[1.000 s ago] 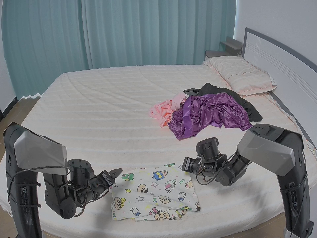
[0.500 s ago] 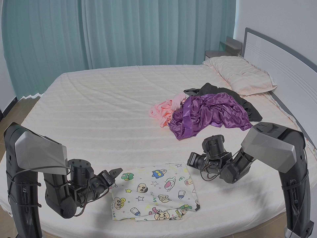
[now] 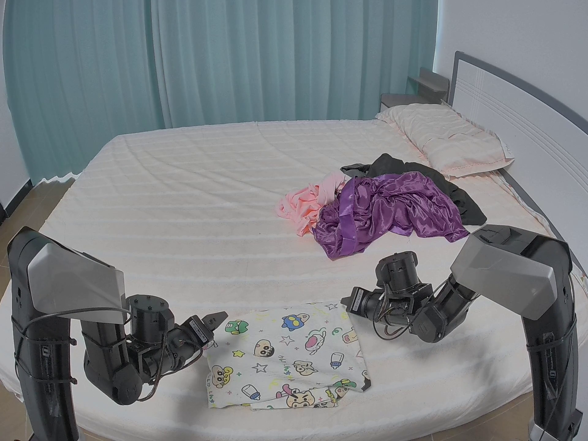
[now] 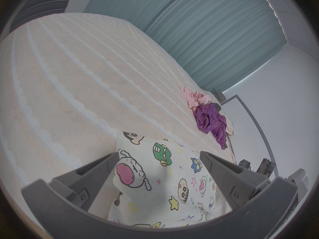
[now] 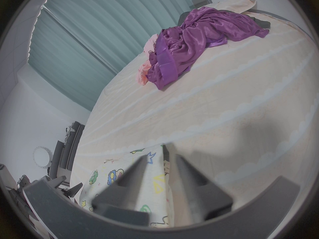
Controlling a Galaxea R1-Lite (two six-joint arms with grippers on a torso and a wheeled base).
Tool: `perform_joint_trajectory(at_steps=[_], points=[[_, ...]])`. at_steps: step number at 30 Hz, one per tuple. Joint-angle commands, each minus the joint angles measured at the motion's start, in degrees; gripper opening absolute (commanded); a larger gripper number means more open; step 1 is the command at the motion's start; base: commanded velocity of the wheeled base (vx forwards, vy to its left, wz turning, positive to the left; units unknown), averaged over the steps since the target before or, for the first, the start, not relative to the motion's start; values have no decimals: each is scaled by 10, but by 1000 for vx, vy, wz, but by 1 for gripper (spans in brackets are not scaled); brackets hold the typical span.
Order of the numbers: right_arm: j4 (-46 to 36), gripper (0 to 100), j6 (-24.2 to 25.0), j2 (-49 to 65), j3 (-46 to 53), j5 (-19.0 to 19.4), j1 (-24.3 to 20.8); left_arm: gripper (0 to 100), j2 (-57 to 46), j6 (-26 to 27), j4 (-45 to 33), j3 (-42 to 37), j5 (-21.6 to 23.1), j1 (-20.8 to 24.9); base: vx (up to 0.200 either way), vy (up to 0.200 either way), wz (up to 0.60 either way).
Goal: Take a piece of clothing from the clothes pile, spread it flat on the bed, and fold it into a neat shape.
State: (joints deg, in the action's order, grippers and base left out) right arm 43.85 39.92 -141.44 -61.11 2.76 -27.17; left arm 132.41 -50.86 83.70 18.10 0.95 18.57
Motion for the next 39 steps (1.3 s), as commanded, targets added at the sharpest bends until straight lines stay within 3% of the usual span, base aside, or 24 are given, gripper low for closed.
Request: perform_joint_trajectory(at_steps=[1,10,11,39], points=[[0,100,0,-12,-9,1,-10,100,2,0,0,0,0,0,0,0,0],[-13,100,-3,-31,-31,1,-45,100,8,1,0,4,-1,1,0,0,0],[-14,0,-4,-31,-32,1,-45,100,8,1,0,4,-1,1,0,0,0],[-38,0,3,-53,-91,-40,-4,100,11,1,1,4,-1,1,0,0,0]])
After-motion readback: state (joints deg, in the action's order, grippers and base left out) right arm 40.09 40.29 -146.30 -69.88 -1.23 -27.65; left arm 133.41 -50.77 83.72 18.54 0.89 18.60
